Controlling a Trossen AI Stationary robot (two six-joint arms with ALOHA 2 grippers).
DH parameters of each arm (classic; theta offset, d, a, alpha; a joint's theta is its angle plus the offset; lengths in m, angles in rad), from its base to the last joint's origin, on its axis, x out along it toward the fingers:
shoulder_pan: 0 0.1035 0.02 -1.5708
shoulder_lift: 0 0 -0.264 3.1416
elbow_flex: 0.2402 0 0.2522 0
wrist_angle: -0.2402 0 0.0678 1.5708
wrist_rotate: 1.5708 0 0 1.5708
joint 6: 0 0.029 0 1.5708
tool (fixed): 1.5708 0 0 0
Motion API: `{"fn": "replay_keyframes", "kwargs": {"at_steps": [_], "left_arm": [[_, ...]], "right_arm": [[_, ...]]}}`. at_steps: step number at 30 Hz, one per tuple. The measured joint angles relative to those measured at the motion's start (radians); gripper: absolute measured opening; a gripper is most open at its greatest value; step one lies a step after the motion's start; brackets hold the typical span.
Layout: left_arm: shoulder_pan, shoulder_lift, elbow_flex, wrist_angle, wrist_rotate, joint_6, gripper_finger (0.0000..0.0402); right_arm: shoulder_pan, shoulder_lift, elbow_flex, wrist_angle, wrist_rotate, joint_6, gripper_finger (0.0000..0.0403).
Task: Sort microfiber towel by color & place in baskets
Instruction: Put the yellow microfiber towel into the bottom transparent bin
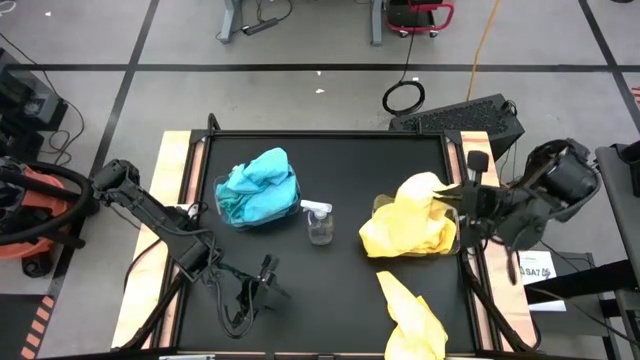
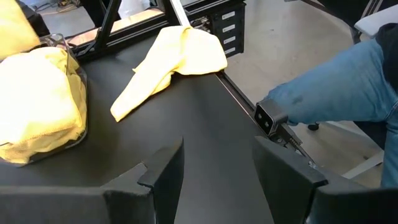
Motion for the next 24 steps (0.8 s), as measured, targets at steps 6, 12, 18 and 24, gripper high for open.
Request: {"fn": "replay_keyframes", "kwargs": {"at_steps": [6,12,18,24], "left_arm": [[0.000,0.000,0.000,0.000,0.000,0.000,0.0197],[0.000,0.000,0.000,0.001,0.000,-0.001,0.0197],[0.000,0.000,0.000,0.003,0.000,-0.001,0.0197],[0.000,0.000,0.000,0.003,-0.020,-0.001,0.0197]], "right_arm": [[0.000,-0.088,-0.070,0.002,-0.038,0.009,0.0000],[0.000,-0.203,-0.230,0.004,-0.045,0.088,0.0000],[0.000,-0.322,-0.420,0.029,-0.076,0.186,0.0000],[0.000,-0.409,-0.577,0.136,-0.120,0.207,0.0000]]}}
